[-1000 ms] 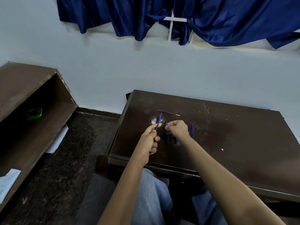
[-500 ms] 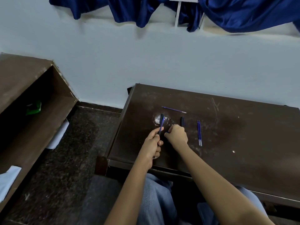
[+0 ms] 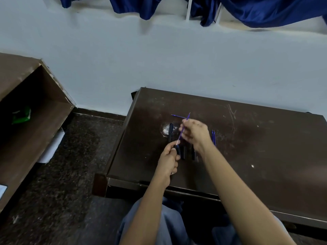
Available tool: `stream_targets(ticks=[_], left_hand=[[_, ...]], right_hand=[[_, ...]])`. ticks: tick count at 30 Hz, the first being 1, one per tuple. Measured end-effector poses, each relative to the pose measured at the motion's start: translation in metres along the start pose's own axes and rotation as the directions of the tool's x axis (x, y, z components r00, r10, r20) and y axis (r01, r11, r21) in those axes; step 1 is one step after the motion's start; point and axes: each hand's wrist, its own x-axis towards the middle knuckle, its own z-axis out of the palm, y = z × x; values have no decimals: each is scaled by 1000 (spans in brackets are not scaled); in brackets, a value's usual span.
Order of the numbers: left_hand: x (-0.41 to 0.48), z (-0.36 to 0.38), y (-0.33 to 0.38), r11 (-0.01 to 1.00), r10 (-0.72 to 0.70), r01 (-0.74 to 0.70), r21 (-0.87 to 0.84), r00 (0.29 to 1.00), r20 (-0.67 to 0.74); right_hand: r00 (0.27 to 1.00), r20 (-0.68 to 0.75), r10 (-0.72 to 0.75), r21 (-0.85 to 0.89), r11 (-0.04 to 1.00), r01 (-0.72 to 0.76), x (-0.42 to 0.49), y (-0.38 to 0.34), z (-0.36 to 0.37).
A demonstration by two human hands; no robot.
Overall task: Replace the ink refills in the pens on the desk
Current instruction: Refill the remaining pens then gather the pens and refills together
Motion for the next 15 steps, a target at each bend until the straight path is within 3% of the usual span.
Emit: stream_targets(ticks=[2,4,5,8,11,15], left_hand=[[3,0,-3,1000,8,-8,10,999,-36],[5,1,-4,1000,22,-22,12,999,-48],[6,1,-4,999,36,-36,7,998,-49],[9,1,-3,997,72,-73,-11,996,-56],[12,0,-4,994,100,-102,-24,992,-75],[17,-1,-4,991,119,-124,-46,988,-102]], right_hand=[[998,-40,-55,8,998,56,30,-18,-1],[984,-81,-161,-155,977,148,60,-31,-2],[971,-74,-228,-311,930,195,74,-35,-3],[932,78,-355,-714,632,301,105,-42,-2],[927,183,-328,-822,467,327,125,-40,0],[937,198,-288,-870,388,303,139,-29,0]])
